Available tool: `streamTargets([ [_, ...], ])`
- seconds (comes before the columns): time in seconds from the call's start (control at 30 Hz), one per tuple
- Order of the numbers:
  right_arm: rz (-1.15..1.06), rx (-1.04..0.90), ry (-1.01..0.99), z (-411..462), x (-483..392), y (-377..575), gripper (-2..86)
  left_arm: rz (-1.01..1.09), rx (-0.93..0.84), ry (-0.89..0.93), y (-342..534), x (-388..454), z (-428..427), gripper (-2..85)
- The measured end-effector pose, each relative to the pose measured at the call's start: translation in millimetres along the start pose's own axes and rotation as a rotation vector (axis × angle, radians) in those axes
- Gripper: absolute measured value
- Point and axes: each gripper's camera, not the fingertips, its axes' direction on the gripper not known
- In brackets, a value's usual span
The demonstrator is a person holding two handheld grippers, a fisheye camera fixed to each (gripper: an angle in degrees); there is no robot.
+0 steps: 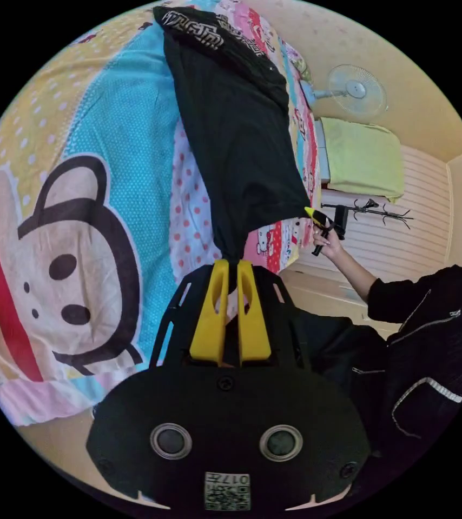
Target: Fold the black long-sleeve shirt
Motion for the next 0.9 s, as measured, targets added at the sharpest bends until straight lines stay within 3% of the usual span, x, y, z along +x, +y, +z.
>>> streamTargets([
  [0.1, 0.008, -0.013, 0.000, -28, -12, 4, 2.8, -0.042, 0.118, 0.058, 30, 12, -39, 1.2],
  [0.23, 0.035, -0.128, 0.035, -21, 27, 12, 4.8, -0.118, 0.207, -0.111, 68, -5, -47, 1.4],
  [0.3, 0.046, -0.210, 0.049, -7, 49, 19, 9.9, -0.178, 0.247, -0.104, 85, -31, -34, 1.7],
  [0.5, 0.124, 0.002, -0.103, -28, 80, 37, 13.9, -0.218, 0.493, 0.056, 140, -53, -36, 4.6],
  [0.67, 0.095, -0.041, -0.035, -7, 78, 2, 13.7, -0.106, 0.732, -0.125, 155, -19, -55, 8.7],
  [0.8, 0.077, -0.128, 0.058, 22, 84, -11, 12.7, -0.036, 0.549, -0.249, 103, -17, -22, 10.8],
  [0.9, 0.102, -0.097, -0.018, 20, 96, -9, 11.6, -0.013, 0.371, -0.347, 69, -26, 16, 9.9],
])
